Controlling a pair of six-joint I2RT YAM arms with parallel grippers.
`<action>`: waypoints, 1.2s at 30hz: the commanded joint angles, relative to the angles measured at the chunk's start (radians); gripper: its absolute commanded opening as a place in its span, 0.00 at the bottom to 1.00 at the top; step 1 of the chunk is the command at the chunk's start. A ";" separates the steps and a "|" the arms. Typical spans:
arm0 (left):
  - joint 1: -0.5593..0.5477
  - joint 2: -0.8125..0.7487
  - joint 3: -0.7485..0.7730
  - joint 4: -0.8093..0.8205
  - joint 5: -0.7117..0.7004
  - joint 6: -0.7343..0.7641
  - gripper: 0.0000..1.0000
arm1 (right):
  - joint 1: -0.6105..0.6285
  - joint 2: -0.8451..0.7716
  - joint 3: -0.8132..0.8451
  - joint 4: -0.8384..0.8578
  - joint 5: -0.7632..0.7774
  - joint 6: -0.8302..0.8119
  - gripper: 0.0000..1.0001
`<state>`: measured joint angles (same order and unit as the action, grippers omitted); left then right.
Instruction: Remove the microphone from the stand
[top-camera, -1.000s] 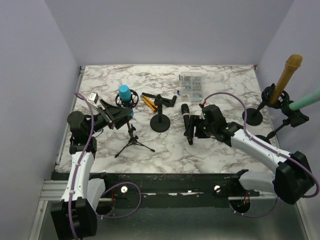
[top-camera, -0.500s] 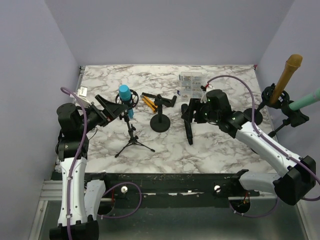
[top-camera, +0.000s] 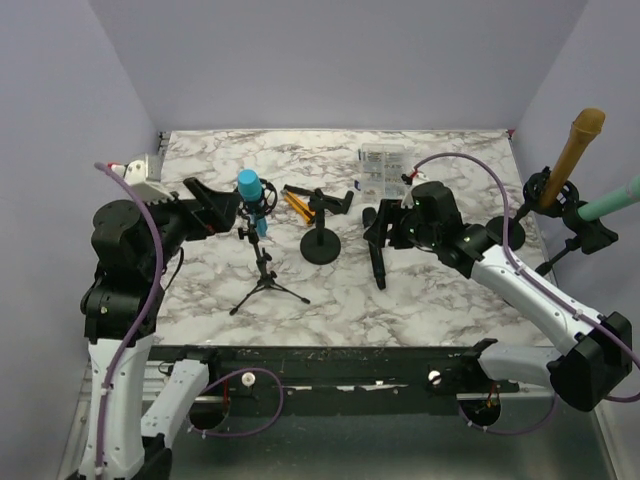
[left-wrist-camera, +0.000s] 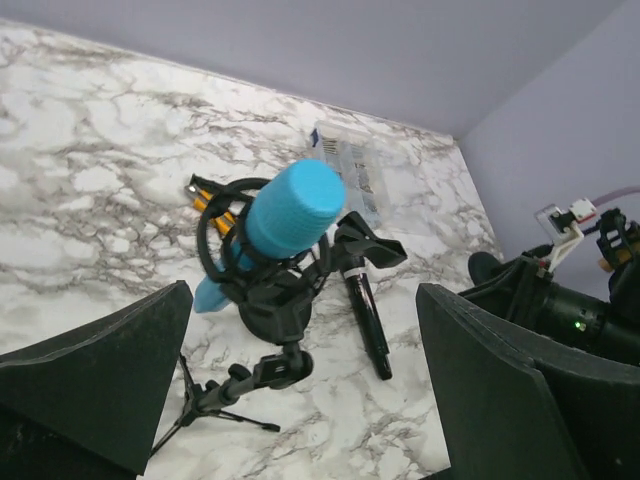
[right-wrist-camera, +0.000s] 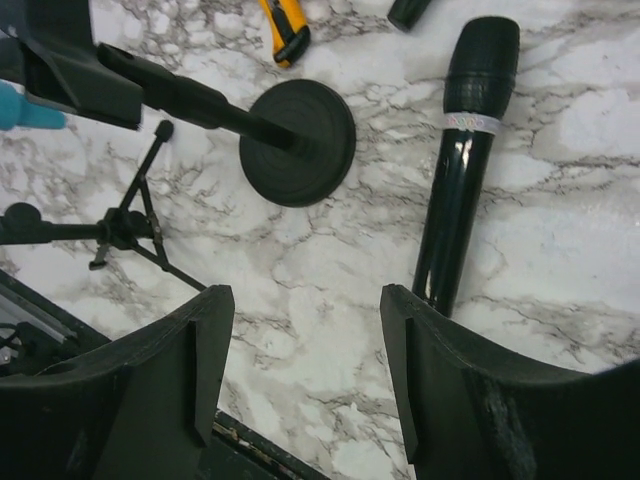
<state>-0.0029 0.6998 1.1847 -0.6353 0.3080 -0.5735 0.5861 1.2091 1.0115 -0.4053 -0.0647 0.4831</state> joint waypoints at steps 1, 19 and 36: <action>-0.232 0.120 0.139 -0.069 -0.328 0.133 0.98 | 0.006 -0.078 -0.066 -0.007 0.091 0.013 0.67; -0.443 0.310 0.195 -0.007 -0.631 0.256 0.96 | 0.006 -0.335 -0.126 -0.105 0.440 0.062 0.81; -0.528 0.381 0.175 -0.025 -0.656 0.206 0.73 | 0.006 -0.367 -0.135 -0.128 0.318 -0.053 0.86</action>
<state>-0.5079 1.0752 1.3766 -0.6537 -0.3035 -0.3523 0.5880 0.8524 0.8761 -0.5190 0.2920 0.4511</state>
